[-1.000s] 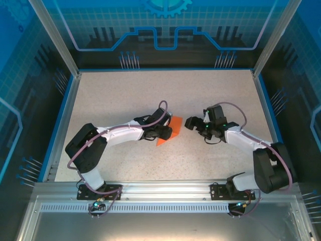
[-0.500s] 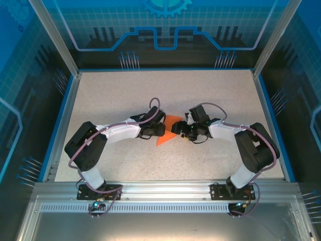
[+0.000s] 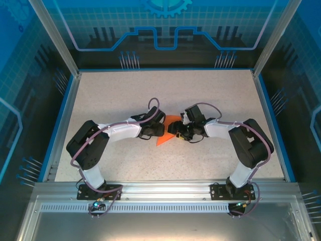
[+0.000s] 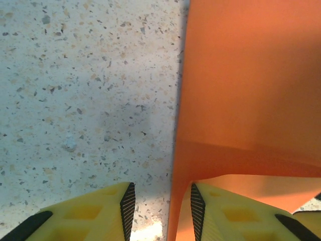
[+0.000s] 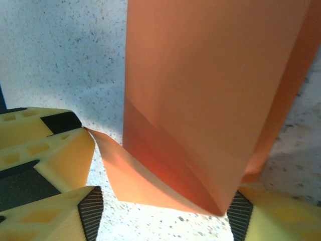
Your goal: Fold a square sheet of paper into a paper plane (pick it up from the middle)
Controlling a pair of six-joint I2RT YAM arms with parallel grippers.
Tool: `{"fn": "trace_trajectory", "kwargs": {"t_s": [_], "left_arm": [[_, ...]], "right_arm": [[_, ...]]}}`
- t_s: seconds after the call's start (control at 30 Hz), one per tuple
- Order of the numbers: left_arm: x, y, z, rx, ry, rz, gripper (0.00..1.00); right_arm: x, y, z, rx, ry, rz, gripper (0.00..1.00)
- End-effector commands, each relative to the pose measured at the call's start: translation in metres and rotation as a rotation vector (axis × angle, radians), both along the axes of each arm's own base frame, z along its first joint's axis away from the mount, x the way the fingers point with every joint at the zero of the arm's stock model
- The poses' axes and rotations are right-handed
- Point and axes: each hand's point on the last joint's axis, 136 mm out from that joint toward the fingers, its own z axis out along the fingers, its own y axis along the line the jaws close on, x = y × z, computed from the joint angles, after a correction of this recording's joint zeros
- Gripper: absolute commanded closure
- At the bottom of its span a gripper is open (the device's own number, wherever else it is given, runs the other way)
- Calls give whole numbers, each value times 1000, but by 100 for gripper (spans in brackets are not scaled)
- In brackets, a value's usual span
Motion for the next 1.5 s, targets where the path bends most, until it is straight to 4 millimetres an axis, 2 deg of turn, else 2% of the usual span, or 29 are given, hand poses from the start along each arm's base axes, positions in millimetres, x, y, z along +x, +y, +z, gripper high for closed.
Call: {"fn": "trace_trajectory", "kwargs": {"t_s": [0.0,0.27,0.4,0.47,0.6,0.8,1.0,1.2,1.3,1.47], "left_arm": [[-7,13,-16,42,48,29,61],[-8,15,-16,26,58,39,61],[-8,12,-6,-18,47,37,60],[-10,10,1,-46,36,28,57],[-17,0,19,-139,-7,-33,51],[-36,-23,45,-252,-146,-229,34],[-52,-45,66,-347,-268,-387,25],[-54,-52,87,-371,-401,-458,22],[-53,-50,101,-385,-456,-460,22],[-54,-47,111,-399,-494,-452,21]], "right_arm": [[5,17,7,50,-12,22,37],[5,20,-2,29,-11,24,61],[6,16,-8,1,3,0,83],[4,12,-11,-22,24,-24,89],[0,-5,-11,-102,63,-112,92],[-9,-32,-1,-180,105,-266,94],[-15,-40,19,-157,126,-348,93],[-20,-47,35,-174,143,-381,93],[-13,-51,57,-195,85,-397,93],[-12,-63,89,-262,-23,-420,91]]}}
